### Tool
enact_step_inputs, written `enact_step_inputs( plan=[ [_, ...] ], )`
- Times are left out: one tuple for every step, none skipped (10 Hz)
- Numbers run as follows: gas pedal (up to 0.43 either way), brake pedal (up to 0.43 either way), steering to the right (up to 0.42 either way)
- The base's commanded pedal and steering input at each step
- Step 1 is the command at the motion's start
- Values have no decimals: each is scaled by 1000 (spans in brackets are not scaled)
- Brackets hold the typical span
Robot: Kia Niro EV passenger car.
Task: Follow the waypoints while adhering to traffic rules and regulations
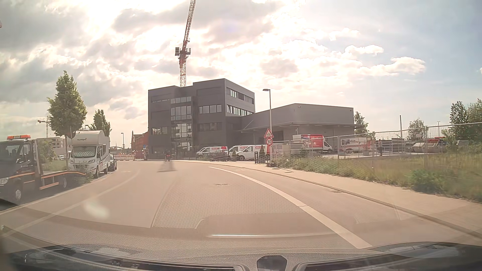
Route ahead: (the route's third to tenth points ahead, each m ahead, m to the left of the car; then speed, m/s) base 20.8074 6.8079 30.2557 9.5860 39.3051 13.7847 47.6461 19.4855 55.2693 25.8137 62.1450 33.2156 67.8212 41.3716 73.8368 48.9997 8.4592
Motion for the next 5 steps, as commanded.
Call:
enact_step_inputs(
  plan=[
    [67, 0, -59],
    [67, 0, -59],
    [67, 0, -59],
    [67, 0, -59],
    [67, 0, -59]
  ],
)
